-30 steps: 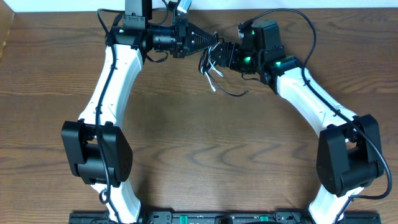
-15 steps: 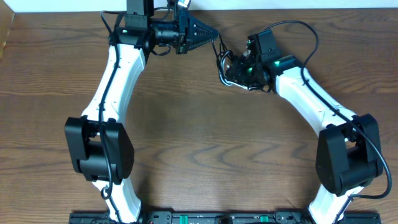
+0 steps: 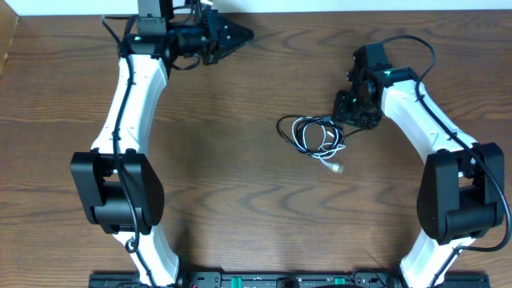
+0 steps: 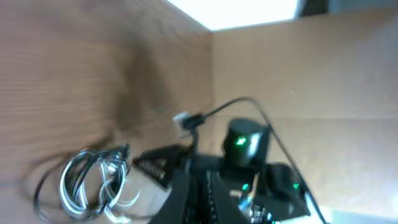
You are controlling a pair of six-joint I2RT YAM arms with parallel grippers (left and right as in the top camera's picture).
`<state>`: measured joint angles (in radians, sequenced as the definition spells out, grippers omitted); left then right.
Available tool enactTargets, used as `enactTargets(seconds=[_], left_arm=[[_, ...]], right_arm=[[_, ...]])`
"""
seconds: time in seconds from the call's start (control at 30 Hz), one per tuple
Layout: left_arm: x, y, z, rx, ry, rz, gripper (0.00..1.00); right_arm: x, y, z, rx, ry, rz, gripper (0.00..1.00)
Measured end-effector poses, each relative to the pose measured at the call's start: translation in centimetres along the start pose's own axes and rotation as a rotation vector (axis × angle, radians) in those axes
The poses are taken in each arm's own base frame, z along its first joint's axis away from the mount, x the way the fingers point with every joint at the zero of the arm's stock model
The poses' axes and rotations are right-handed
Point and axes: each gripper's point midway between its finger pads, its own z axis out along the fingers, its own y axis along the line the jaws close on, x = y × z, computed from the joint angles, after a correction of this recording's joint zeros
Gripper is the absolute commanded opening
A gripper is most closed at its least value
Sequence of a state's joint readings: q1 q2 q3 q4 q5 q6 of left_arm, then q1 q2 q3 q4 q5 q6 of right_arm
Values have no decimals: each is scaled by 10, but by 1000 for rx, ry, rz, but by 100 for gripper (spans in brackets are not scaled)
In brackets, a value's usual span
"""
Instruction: Untangle cables
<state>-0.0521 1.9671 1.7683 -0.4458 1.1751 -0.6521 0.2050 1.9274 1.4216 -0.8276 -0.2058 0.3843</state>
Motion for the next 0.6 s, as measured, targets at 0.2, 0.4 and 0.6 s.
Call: enactTargets(seconds=[0.2, 0.4, 0.6], left_arm=[[26, 31, 12, -159, 49, 14, 8], [46, 43, 34, -278, 99, 179, 21], [59, 44, 53, -320, 158, 424, 37]], right_arm=[[-7, 20, 0, -78, -31, -87, 50], [-16, 28, -10, -125, -45, -103, 56], [-36, 15, -43, -153, -115, -61, 58]])
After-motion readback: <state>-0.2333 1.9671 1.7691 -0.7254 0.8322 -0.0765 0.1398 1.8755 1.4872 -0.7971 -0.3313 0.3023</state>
